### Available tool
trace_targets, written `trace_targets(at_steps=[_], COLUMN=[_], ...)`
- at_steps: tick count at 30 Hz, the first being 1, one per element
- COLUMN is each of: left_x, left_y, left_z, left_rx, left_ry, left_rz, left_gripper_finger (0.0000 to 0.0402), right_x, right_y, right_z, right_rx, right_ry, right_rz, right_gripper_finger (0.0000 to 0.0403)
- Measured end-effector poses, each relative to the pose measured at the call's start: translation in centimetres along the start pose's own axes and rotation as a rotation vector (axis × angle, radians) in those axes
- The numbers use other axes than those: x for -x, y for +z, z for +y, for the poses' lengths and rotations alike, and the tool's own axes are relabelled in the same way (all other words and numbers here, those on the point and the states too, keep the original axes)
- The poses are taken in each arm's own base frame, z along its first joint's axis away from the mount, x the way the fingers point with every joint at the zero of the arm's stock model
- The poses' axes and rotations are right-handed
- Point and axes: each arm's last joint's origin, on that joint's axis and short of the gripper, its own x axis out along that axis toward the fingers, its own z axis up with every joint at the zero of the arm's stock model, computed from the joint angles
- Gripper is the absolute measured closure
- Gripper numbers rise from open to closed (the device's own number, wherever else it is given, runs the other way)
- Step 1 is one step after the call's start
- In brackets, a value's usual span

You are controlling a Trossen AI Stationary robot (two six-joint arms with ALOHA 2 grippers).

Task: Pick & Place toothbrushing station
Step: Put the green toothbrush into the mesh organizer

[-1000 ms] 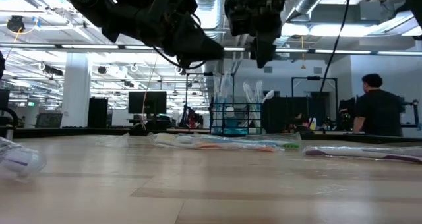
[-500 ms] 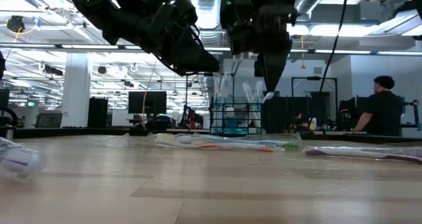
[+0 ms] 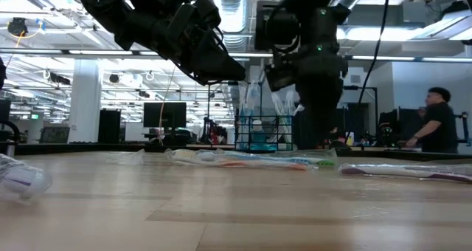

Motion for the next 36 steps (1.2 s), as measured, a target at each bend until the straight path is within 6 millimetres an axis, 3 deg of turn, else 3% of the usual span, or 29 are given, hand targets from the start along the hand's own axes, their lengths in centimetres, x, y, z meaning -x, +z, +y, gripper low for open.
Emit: trace_targets(at_steps=[9,26,33,36], left_x=[0.0,0.0,0.0,0.0], left_y=[0.0,0.0,0.1,0.1], left_z=[0.0,0.0,0.0,0.0], left_rx=[0.0,0.0,0.0,0.0], left_ry=[0.0,0.0,0.0,0.0], left_rz=[0.0,-0.003,-0.007,-0.007], left_gripper_finger=[0.0302,0.0302,0.0302,0.0302], right_x=[-1.5,-3.5,-3.5,-3.5], right_y=[-0.6,-1.7,-1.7,-1.7], right_z=[1.7,1.0,1.0,1.0], right_rx=[0.017,-0.063,-0.063,-0.063], right_ry=[-0.013,-0.09,-0.09,-0.093], right_rz=[-0.062,-0.073,-0.077,-0.076], right_gripper_finger=[0.0332,0.0334,0.0392,0.0395])
